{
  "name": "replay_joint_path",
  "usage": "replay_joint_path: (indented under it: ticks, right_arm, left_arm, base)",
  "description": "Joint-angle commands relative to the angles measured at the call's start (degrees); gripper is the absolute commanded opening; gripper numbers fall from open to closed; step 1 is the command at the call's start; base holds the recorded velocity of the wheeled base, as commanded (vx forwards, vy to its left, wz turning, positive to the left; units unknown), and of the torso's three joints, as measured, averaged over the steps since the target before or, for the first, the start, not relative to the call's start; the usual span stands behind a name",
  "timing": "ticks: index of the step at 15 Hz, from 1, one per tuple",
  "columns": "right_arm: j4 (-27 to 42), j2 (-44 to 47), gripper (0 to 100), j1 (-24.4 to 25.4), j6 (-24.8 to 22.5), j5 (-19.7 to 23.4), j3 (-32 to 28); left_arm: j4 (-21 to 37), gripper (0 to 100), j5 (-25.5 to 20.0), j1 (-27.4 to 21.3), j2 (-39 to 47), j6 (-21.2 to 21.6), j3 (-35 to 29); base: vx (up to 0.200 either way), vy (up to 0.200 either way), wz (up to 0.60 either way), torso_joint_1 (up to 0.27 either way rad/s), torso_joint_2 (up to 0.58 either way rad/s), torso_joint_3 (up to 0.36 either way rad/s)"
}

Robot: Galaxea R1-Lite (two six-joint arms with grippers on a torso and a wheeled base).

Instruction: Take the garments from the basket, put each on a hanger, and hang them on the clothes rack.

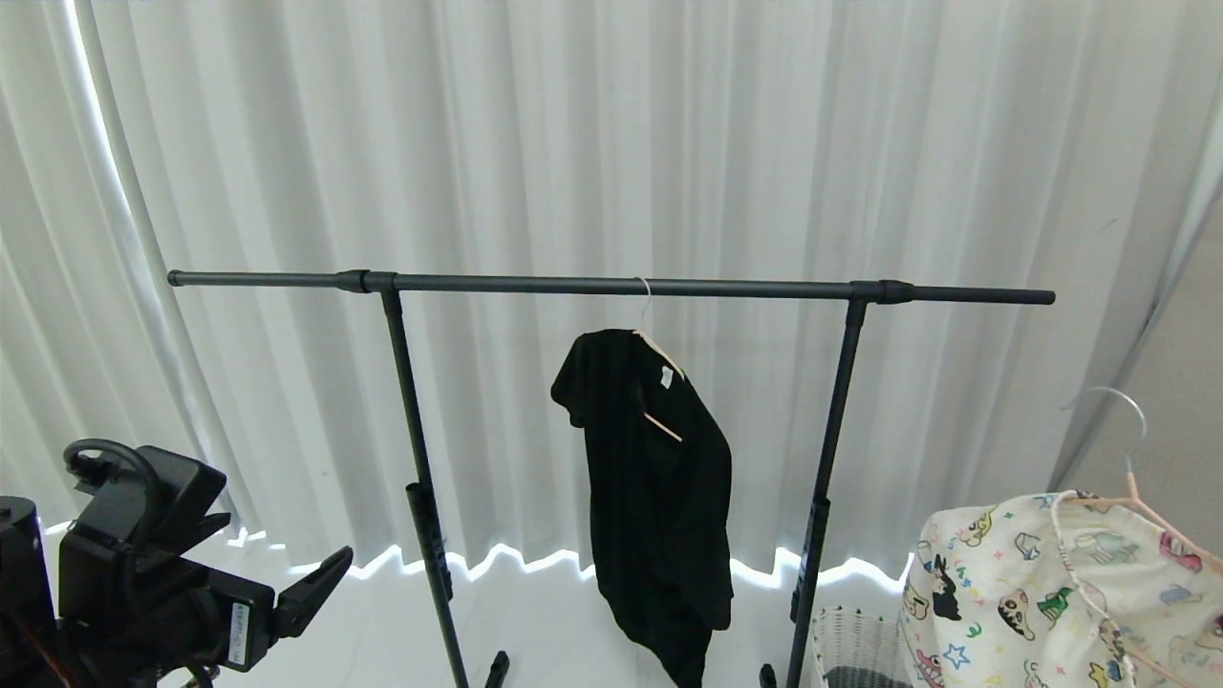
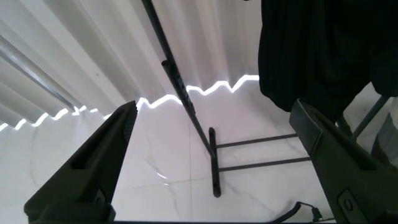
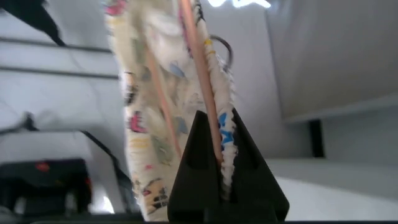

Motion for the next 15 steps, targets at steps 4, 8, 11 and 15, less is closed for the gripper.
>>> replay_joint_path:
  ticks: [4,8,11,15]
  right_arm:
    - [-13.9,12.5,0,17.3,12.0,-5.3,-2.4]
    - [-25.1,15.6,0,18.7,11.3,-5.2,-2.4]
    - [-25.5,15.3,0,20.0,9.7,-5.1,-2.3]
    - [-28.2,15.8,0,23.3,9.7,-5.1,-2.3]
  left_arm:
    - [0.0,100,0.0,-0.2,-0.1,1.1,-0.2]
    - [0.0,100,0.0,-0.2,-0.3,1.1,-0.3]
    - [-0.2,100,-0.1,-0.3,-0.3,1.1,-0.4]
    - [-0.2,100,-0.2,-1.4,-0.4,0.8,-0.6]
  base:
    - [0.0,0.0,0.0,0.0,0.0,0.0]
    - [0.0,0.0,0.0,0.0,0.0,0.0]
    - [0.0,0.0,0.0,0.0,0.0,0.0]
    - [0.05,0.0,0.0,-0.001,0.0,0.002]
